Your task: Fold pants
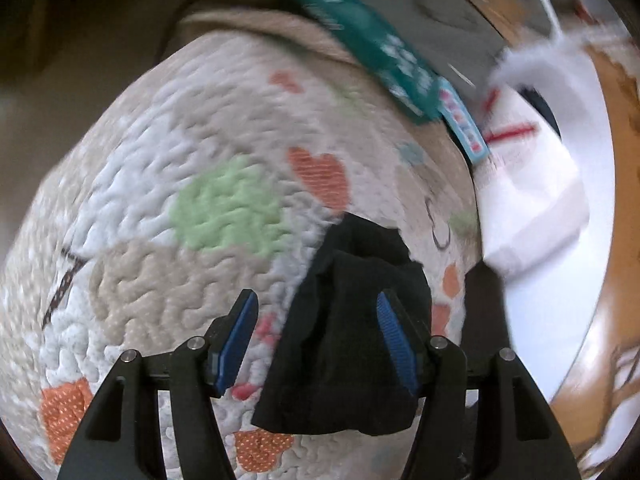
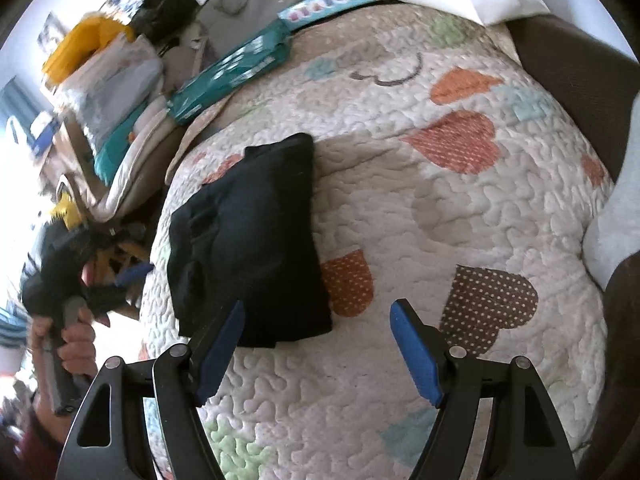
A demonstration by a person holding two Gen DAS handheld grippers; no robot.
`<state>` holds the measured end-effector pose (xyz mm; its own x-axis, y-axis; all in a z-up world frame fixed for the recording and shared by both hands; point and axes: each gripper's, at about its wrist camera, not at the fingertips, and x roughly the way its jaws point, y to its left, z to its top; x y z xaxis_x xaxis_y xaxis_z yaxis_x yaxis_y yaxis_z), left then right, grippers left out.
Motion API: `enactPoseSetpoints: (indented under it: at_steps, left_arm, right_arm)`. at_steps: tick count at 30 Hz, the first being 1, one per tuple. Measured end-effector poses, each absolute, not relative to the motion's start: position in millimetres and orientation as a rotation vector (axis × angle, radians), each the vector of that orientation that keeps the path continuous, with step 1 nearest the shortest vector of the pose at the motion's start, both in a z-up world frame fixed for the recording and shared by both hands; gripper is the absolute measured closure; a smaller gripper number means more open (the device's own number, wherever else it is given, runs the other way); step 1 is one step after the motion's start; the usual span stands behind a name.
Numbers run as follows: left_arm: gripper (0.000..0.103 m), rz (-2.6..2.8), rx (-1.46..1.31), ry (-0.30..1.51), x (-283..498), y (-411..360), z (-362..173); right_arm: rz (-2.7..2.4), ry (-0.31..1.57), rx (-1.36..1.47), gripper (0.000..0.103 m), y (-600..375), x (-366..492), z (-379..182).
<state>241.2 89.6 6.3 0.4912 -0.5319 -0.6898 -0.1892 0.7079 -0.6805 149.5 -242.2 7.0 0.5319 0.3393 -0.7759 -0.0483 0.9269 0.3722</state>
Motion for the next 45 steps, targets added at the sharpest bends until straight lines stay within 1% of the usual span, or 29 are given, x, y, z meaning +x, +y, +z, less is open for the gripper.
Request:
enactPoseSetpoints:
  at_steps: [3,7,9,12,14,16,20,23,26,31,34,35,38,41,42,43,44,45]
  left_arm:
    - [0.043,-0.268,-0.703,1.068,250,63,11]
    - [0.043,-0.223,-0.64,1.13,267,48,-11]
    - [0.043,-0.205,-0.68,1.166,273,53,-29]
    - [0.04,-0.218,-0.793,1.185,275,65,-49]
    - [0.039,-0.231,-0.858,1.177,272,73,-53]
    - [0.039,-0.222,-0.864,1.18,268,79,-50]
    - [0.039,-0.211,-0.831,1.147,244,96,-27]
    - [0.039,-0.223,-0.87,1.121,211,112,-15]
    - [0.039,-0.243,-0.961,1.136,176,124,-21]
    - [0.038,-0.269,-1.046,1.183,116,121,-45]
    - [0.038,-0.253,-0.967,1.193,82,111,-50]
    - [0.038,-0.23,-0.896,1.183,74,106,-46]
    - [0.038,-0.146,-0.612,1.094,56,90,-17]
    - [0.038,-0.059,-0.379,0.912,43,75,31]
    - [0.034,-0.034,-0.318,0.85,39,69,47]
    - [0.025,-0.014,-0.262,0.781,35,64,64]
    - [0.02,0.014,-0.212,0.706,31,58,81]
    - [0.012,0.052,-0.172,0.625,27,52,98]
  right_arm:
    - [0.234,0.988,0.258,0.023,-228,149,3]
    - [0.239,1.011,0.205,0.023,-218,151,-10]
    - [0.244,1.018,0.214,0.023,-220,154,-17]
    - [0.255,1.028,0.242,0.02,-224,158,-23]
    - [0.261,1.031,0.252,0.018,-224,160,-27]
    - [0.263,1.031,0.262,0.018,-224,160,-27]
    - [0.248,1.013,0.275,0.018,-228,152,-18]
    - [0.244,0.993,0.296,0.018,-233,142,-5]
    - [0.238,0.978,0.324,0.018,-238,129,8]
    - [0.24,0.966,0.345,0.018,-240,94,20]
    - [0.236,0.977,0.336,0.018,-240,66,15]
    - [0.231,0.985,0.33,0.018,-240,56,11]
    - [0.223,1.006,0.331,0.018,-239,40,4]
    - [0.226,0.997,0.343,0.018,-237,34,8]
    - [0.229,0.984,0.339,0.018,-236,35,12]
    - [0.232,0.962,0.328,0.018,-234,35,21]
    - [0.234,0.949,0.32,0.018,-231,37,27]
    - [0.239,0.93,0.302,0.018,-228,39,36]
